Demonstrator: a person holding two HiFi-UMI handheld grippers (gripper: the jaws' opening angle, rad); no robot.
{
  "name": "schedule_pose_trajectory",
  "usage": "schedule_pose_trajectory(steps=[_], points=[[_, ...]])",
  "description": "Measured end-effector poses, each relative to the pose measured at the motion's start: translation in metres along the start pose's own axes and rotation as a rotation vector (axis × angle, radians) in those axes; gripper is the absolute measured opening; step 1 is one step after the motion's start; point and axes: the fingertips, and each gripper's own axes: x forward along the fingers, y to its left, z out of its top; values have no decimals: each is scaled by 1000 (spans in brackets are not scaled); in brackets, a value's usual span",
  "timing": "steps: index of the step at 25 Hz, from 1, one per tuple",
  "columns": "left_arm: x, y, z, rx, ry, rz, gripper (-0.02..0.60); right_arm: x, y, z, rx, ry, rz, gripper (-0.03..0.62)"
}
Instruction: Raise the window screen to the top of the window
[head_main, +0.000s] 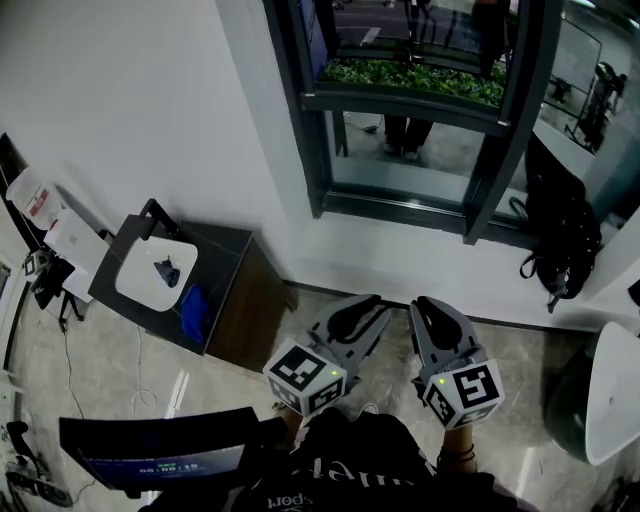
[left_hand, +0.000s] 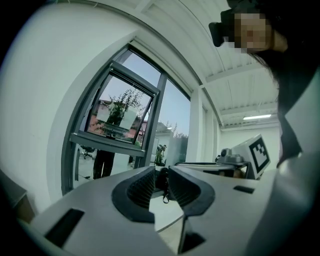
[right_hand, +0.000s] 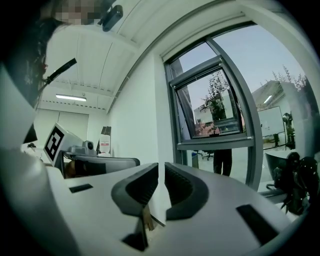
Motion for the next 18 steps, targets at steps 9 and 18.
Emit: schedule_pose_trajectory(steps=[9,18], points=[[-18,17,3,-29,19,-32,83,20,19,-2,15,19,-27,45],[-22,34,3,-97,-31,-73,83,33,26,-6,10,35,-44,45]])
